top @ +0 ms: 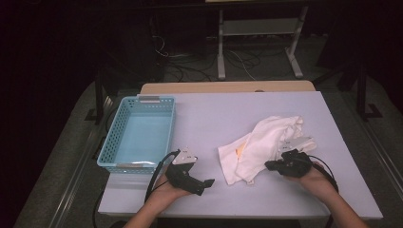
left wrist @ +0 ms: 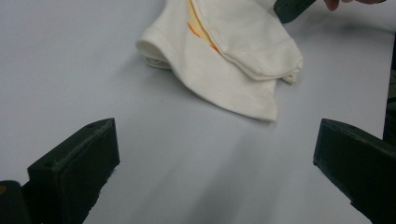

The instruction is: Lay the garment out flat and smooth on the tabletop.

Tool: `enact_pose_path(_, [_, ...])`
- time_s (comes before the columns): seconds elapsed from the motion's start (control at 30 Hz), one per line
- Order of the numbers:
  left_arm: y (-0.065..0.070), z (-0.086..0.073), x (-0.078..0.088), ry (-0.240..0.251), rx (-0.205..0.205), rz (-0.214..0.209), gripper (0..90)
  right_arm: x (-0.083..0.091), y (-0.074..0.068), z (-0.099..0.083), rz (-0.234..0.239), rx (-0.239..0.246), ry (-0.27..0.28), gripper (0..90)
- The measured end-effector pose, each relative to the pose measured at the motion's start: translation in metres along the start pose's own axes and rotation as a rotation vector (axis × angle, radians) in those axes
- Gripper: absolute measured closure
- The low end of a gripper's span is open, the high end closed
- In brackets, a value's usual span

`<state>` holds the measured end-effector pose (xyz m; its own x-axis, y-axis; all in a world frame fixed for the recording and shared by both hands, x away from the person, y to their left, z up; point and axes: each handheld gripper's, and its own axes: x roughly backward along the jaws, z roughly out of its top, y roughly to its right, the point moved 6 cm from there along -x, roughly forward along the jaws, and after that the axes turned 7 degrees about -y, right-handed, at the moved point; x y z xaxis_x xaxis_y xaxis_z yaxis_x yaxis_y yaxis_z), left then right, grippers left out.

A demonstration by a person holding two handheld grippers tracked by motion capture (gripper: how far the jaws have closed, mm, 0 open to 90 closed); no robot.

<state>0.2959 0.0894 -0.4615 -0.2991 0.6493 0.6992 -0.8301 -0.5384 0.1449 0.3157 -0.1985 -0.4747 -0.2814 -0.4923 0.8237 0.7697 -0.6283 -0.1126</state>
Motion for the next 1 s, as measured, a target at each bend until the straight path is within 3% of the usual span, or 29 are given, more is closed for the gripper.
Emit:
enact_pose_path(0.4, [0.0, 0.0, -0.002, 0.0, 0.005, -0.004, 0.0, 0.018, 0.002, -0.031, -0.012, -0.046, -0.009, 85.9])
enact_pose_path(0.57, [-0.001, 0.0, -0.001, 0.0, 0.004, -0.002, 0.0, 0.02, 0.004, -0.03, -0.012, -0.052, 0.001, 84.3])
enact_pose_path(0.73, [-0.001, 0.0, 0.0, 0.001, 0.002, 0.0, 0.0, 0.027, 0.006, -0.024, -0.045, -0.065, 0.057, 66.8])
enact_pose_path(0.87, [0.0, 0.0, -0.001, -0.001, 0.002, -0.001, 0.0, 0.029, 0.003, -0.015, -0.018, -0.085, 0.097, 58.6])
enact_pose_path(1.0, [0.0, 0.0, -0.002, -0.003, -0.001, -0.001, 0.0, 0.021, -0.002, -0.005, 0.01, -0.075, 0.103, 53.5])
